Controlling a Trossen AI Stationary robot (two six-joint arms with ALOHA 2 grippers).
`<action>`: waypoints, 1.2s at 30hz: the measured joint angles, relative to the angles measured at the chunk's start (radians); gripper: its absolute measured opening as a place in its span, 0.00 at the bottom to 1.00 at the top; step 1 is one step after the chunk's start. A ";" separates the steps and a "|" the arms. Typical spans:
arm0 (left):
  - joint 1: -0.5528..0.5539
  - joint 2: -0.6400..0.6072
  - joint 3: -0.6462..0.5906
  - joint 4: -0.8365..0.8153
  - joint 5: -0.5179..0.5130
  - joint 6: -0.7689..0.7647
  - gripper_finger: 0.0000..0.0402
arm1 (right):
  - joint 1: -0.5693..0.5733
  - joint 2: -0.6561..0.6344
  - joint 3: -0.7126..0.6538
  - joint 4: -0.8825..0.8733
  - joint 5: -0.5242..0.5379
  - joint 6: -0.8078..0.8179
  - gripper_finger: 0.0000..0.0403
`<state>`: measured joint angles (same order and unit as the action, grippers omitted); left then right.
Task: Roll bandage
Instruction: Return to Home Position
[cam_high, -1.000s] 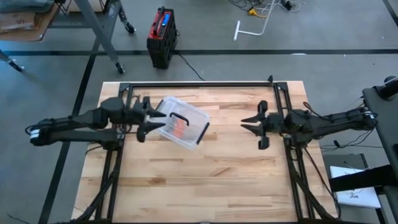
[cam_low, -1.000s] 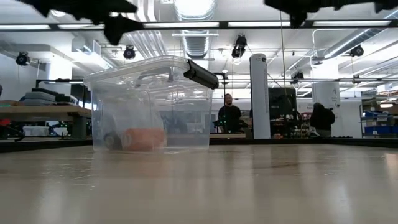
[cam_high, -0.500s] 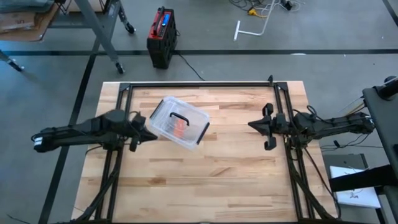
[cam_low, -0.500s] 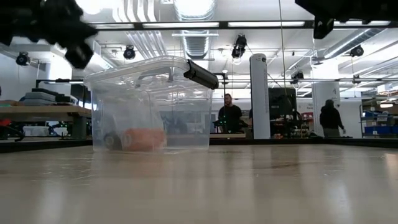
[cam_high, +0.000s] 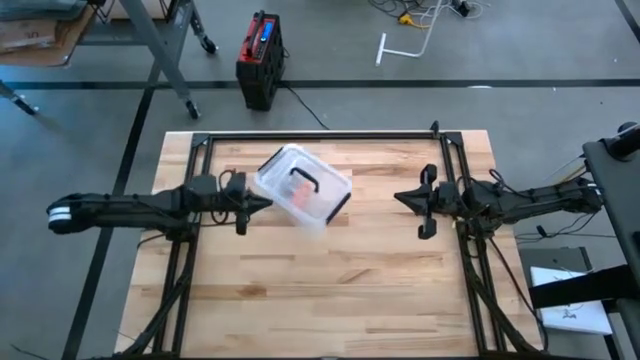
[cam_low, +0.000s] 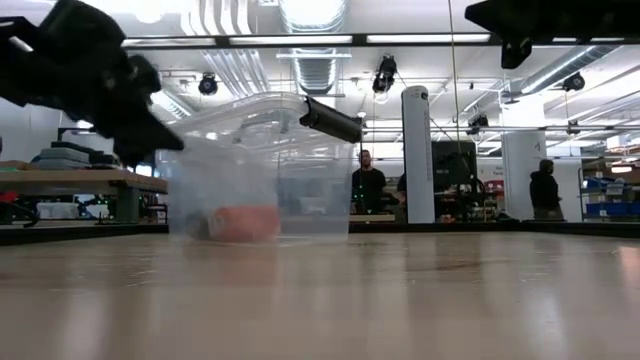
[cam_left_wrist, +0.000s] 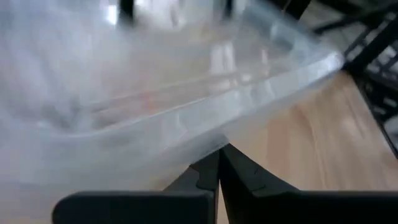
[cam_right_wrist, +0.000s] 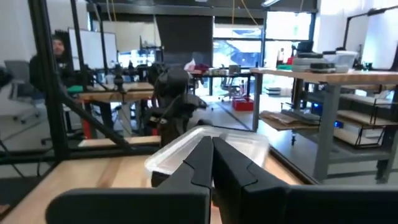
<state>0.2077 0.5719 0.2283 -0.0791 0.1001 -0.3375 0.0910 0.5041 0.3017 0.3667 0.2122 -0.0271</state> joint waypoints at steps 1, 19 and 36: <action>0.000 0.024 0.000 0.066 -0.010 0.024 0.00 | 0.000 0.007 0.001 0.000 0.000 -0.009 0.00; 0.130 -0.068 -0.111 0.483 0.224 0.092 0.00 | 0.000 -0.065 -0.115 0.033 -0.006 0.028 0.00; 0.146 -0.572 -0.218 0.192 0.206 -0.054 0.00 | 0.000 -0.411 -0.287 -0.109 -0.003 0.100 0.01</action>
<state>0.3538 0.0004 0.0105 0.1131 0.3059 -0.3920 0.0914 0.0928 0.0146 0.2573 0.2095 0.0729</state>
